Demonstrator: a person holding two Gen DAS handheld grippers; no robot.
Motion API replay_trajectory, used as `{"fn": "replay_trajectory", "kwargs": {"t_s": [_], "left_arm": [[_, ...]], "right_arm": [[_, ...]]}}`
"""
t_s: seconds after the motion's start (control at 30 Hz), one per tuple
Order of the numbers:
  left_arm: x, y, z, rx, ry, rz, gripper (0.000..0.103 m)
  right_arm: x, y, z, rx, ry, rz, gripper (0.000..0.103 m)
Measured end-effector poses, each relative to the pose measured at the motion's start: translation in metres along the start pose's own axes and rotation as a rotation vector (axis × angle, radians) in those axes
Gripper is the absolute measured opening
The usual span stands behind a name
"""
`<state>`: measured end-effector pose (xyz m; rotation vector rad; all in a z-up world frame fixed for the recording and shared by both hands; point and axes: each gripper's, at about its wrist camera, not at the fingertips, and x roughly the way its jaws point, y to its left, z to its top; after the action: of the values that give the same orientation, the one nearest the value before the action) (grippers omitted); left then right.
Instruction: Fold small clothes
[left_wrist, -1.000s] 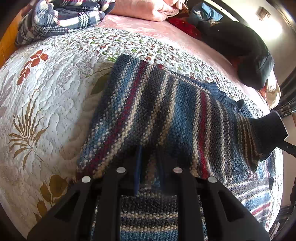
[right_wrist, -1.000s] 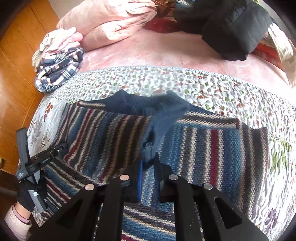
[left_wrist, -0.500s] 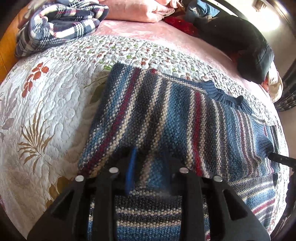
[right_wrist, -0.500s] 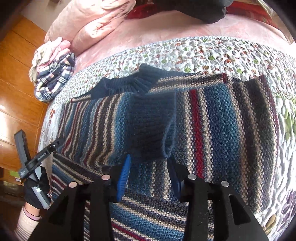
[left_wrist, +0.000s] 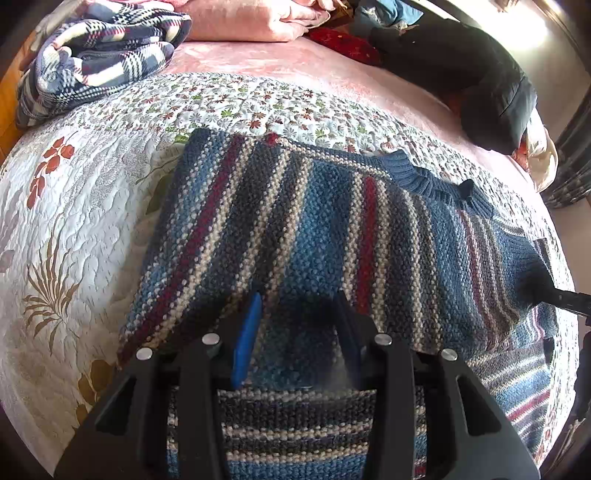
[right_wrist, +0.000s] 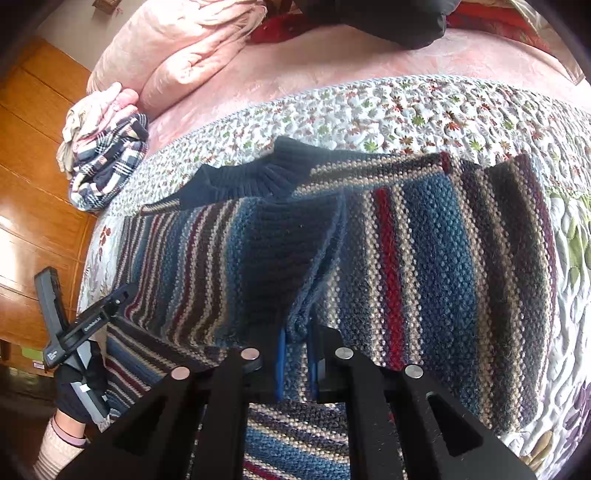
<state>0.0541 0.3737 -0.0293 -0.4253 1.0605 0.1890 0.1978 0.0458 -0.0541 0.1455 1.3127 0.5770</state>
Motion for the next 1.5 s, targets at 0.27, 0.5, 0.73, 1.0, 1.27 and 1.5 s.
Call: {"fn": "replay_trajectory", "kwargs": {"t_s": [0.27,0.5,0.73,1.0,1.27,1.5], "left_arm": [[0.005,0.001,-0.003,0.016,0.009,0.013,0.040],[0.002,-0.008,-0.005,0.037,0.004,0.074,0.042],[-0.090,-0.008,-0.059,0.057,-0.076,0.049,0.064],[-0.157,0.024,-0.181,0.041,0.059,0.142,0.073],[-0.182,0.062,-0.247,-0.063,0.160,0.124,0.073],[-0.174,0.065,-0.268,-0.097,0.217,0.060,0.073]], "right_arm": [[0.019,-0.016,-0.007,0.039,0.010,-0.008,0.009],[0.010,-0.011,-0.013,0.017,-0.013,-0.028,0.014],[-0.100,0.010,-0.087,-0.075,-0.190,-0.006,0.035],[-0.148,-0.019,-0.234,0.027,-0.103,-0.053,0.042],[-0.152,-0.027,-0.321,0.135,-0.014,-0.040,0.043],[-0.130,-0.025,-0.347,0.160,0.066,-0.041,0.043]]}}
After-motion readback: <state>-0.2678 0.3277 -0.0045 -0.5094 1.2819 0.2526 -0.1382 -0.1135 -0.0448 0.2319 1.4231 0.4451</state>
